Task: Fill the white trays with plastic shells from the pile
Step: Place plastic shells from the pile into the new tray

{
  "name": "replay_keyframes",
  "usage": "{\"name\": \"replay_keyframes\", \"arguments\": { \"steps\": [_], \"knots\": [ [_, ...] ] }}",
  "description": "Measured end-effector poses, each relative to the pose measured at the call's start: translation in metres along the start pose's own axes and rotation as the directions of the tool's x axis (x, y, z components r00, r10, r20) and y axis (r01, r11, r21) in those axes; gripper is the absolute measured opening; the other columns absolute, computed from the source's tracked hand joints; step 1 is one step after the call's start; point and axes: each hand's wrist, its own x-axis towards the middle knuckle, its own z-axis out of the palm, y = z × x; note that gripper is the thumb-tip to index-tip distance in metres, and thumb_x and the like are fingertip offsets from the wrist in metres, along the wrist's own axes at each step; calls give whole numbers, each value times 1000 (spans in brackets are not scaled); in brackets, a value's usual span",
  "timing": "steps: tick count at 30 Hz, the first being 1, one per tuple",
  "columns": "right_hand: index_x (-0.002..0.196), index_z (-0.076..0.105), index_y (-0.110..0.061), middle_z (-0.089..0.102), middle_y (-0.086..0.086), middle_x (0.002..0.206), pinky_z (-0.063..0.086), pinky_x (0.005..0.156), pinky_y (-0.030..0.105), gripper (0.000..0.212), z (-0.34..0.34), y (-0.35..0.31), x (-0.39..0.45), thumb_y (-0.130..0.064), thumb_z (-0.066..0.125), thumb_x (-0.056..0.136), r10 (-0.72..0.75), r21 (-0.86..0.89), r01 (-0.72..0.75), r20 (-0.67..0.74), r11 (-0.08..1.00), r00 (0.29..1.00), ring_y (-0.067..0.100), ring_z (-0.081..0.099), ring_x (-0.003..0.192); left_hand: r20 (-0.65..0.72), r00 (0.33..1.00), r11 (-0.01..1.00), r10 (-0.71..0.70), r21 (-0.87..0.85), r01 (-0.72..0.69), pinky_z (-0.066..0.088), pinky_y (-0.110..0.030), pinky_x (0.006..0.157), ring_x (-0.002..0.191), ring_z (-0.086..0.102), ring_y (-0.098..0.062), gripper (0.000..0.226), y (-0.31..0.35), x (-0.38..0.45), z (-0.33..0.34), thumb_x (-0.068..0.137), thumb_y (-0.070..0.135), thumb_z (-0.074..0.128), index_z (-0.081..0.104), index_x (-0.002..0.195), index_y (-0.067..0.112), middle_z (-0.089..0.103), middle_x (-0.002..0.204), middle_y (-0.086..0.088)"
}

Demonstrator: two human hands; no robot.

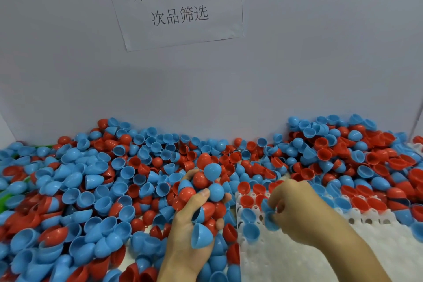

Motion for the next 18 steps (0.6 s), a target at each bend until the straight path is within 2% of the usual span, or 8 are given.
{"name": "replay_keyframes", "arguments": {
  "steps": [1,4,7,12,16,18],
  "knots": [
    [99,72,-21,64,1,96,57,65,24,13,4,-2,1,-13,68,90,24,-39,-22,28,999,999,15,67,80,-6,1000,1000,-2,-21,2,45,-24,42,78,71,-24,41,-1,0,-2,81,15,66,64,121,26,71,92,-15],
    [104,73,-18,65,0,102,59,74,26,16,11,-7,2,-12,68,89,47,-90,-41,61,995,997,16,65,86,-18,1000,999,-6,-38,6,45,-24,41,77,71,-25,44,2,-1,0,84,13,60,60,127,25,71,95,-16],
    [104,74,-18,63,0,99,53,67,20,17,10,-10,3,-11,69,90,42,-89,-39,42,995,998,13,61,80,-33,999,1000,-21,-10,21,46,-24,41,79,72,-26,44,4,-3,2,86,12,59,60,128,25,71,96,-17],
    [112,72,-14,64,5,108,56,79,22,22,10,-14,4,-9,69,90,68,-112,-61,57,992,996,18,63,89,-40,999,999,-34,-10,34,46,-25,41,80,72,-27,41,6,-3,4,85,13,59,60,125,25,72,95,-18],
    [108,72,-17,63,1,104,54,70,20,16,9,-9,0,-15,67,93,19,-87,-18,15,996,1000,14,63,83,-9,1000,1000,-28,-5,28,46,-25,41,80,72,-27,37,5,-3,2,84,8,67,67,115,29,71,95,-17],
    [108,70,-19,66,-1,105,56,74,22,14,7,-9,-1,-24,64,96,-45,-42,43,-44,998,998,12,63,84,-1,1000,1000,-30,6,30,46,-25,41,81,72,-27,36,5,-2,3,79,11,69,71,109,31,71,96,-18]
  ]
}}
